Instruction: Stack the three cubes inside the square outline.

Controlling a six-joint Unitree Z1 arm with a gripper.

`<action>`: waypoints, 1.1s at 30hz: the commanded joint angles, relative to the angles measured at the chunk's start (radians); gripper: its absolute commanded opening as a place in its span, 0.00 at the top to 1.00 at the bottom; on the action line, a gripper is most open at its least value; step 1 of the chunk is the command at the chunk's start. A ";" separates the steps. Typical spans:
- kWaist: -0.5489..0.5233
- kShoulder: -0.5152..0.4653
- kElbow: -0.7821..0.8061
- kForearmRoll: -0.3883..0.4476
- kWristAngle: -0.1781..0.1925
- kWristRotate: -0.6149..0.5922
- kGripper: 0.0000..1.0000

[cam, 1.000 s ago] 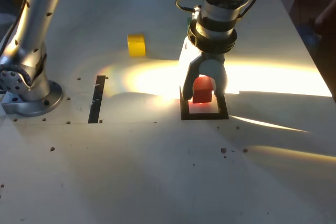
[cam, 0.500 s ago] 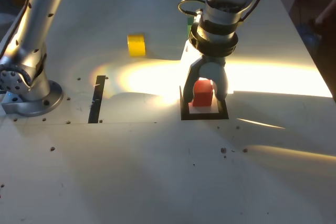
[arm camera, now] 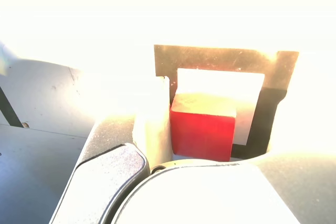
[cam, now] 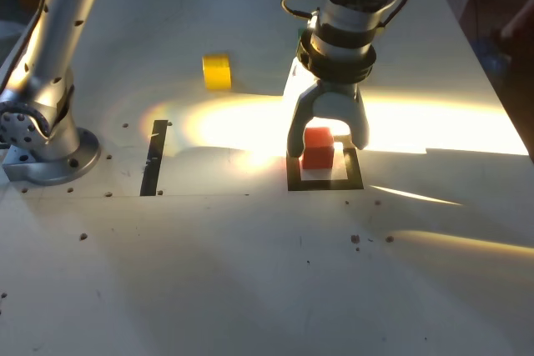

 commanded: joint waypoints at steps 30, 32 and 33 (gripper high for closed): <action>0.612 -0.192 -0.091 0.238 0.174 0.574 0.09; 0.642 -0.194 -0.074 0.238 0.183 0.605 0.09; 0.656 -0.197 -0.058 0.238 0.187 0.618 0.09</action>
